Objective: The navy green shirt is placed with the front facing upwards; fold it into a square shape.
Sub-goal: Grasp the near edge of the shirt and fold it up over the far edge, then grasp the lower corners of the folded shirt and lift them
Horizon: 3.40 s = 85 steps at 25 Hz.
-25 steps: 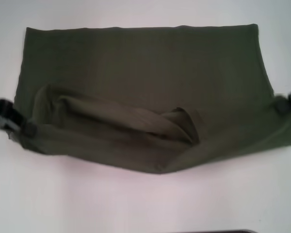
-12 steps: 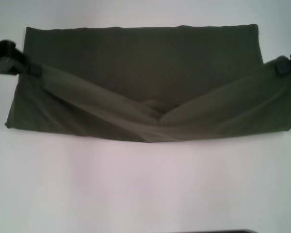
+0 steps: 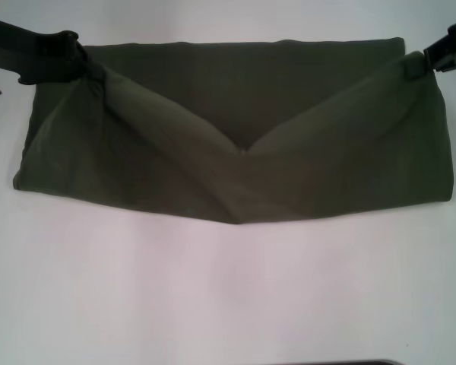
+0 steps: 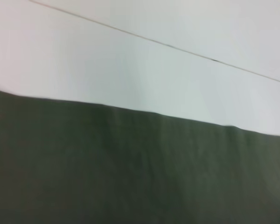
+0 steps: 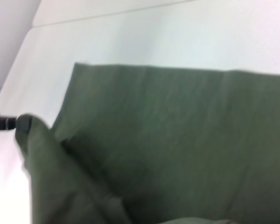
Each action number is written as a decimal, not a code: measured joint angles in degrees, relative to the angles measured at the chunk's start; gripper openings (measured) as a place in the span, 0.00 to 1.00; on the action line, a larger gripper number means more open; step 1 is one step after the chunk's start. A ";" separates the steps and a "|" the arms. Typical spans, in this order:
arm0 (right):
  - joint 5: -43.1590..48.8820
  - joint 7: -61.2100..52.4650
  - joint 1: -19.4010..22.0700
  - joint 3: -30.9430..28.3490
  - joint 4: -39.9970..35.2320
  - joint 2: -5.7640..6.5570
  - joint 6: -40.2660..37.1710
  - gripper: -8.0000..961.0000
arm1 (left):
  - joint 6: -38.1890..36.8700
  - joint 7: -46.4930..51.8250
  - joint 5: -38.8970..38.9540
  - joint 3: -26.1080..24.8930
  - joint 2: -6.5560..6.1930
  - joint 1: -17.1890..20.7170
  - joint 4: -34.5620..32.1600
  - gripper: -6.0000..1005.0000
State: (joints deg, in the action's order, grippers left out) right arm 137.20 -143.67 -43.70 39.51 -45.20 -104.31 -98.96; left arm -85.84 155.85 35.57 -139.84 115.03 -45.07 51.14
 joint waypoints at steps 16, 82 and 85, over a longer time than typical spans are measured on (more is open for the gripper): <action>1.85 -1.76 0.25 0.52 3.10 -1.15 18.72 0.05 | 16.37 2.67 -0.41 3.04 0.97 -1.04 -5.53 0.04; -6.44 9.11 3.15 1.06 0.19 -7.72 25.36 0.82 | 21.74 -0.37 8.71 -0.46 2.04 3.51 -2.52 0.67; -17.92 16.87 9.67 -0.86 -6.00 -9.95 18.49 0.86 | 15.58 -3.95 14.70 -0.58 2.38 6.62 2.47 0.67</action>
State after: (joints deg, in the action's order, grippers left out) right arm 119.28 -126.80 -34.03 38.65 -51.19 -114.27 -80.47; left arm -70.26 151.90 50.27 -140.42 117.41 -38.45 53.61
